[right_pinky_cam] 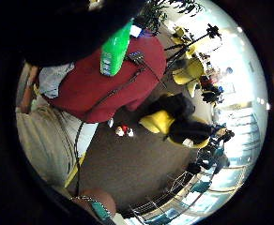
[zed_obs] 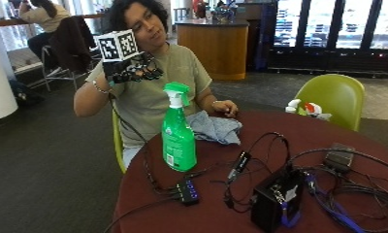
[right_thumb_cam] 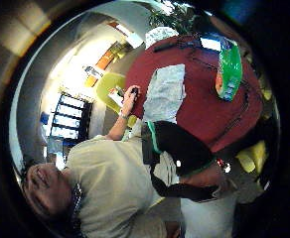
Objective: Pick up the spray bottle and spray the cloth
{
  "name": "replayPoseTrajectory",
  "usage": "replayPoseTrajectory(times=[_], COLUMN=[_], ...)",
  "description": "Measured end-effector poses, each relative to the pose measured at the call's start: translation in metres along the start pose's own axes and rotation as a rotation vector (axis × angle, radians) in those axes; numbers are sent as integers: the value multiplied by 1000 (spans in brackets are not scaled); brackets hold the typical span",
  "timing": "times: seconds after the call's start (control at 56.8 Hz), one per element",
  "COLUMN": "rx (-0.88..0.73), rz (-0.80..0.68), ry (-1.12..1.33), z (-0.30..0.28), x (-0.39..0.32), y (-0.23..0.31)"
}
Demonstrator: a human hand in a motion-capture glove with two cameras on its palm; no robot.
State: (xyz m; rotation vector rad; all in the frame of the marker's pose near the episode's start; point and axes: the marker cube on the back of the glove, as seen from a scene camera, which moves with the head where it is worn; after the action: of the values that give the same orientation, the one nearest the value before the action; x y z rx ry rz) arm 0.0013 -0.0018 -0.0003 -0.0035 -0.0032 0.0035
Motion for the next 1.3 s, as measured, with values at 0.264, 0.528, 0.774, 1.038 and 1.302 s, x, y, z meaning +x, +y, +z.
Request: replayPoseTrajectory(times=[0.264, 0.528, 0.774, 1.038, 1.302], rx=[7, 11, 58, 240, 410], rz=[6, 35, 162, 209, 413], ry=[6, -153, -283, -709, -1000], z=[-1, 25, 52, 69, 76], x=[2, 8, 13, 13, 40], y=[-3, -12, -14, -33, -76])
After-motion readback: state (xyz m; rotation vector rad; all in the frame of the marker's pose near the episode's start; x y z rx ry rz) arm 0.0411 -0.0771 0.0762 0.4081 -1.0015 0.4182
